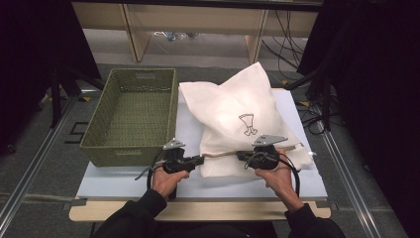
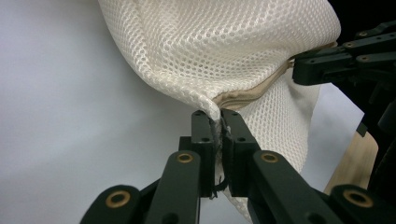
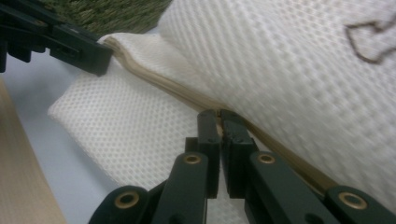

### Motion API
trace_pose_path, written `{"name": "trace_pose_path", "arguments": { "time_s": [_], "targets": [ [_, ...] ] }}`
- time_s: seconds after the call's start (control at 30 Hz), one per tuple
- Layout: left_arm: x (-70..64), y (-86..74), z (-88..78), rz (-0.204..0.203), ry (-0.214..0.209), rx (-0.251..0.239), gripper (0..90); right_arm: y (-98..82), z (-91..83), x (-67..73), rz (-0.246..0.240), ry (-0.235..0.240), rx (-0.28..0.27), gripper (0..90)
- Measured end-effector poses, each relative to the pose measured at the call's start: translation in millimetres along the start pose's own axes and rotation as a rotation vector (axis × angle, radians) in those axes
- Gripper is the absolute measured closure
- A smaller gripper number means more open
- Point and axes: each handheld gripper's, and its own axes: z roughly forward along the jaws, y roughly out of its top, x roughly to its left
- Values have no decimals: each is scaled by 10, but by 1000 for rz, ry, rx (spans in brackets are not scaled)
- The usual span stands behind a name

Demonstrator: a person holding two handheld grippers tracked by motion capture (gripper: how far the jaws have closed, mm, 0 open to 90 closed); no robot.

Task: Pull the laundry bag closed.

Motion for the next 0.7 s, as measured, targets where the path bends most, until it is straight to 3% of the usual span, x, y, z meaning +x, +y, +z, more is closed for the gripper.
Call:
{"name": "trace_pose_path", "arguments": {
  "time_s": [0.03,0.13,0.23,0.3,0.33,0.57,0.67,0.7],
  "targets": [
    [0,-3,0,1,0,1,842,-13,-33,1,32,-3,9,885],
    [-7,-8,6,11,10,6,841,-58,-78,-82,5,-23,-5,885],
    [-14,-12,15,17,15,11,841,-93,-121,-108,52,-35,7,885],
    [-14,-11,14,23,17,16,842,-120,-125,-163,58,-15,1,885],
    [-13,-12,13,25,18,18,842,-130,-144,-176,52,-42,5,885],
    [-13,-14,18,48,37,26,841,-204,-214,-320,79,-51,-8,885],
    [-15,-14,17,47,40,31,841,-238,-269,-358,111,-77,2,884],
    [-14,-13,17,48,39,31,841,-248,-288,-399,89,-92,0,884]
  ]
}}
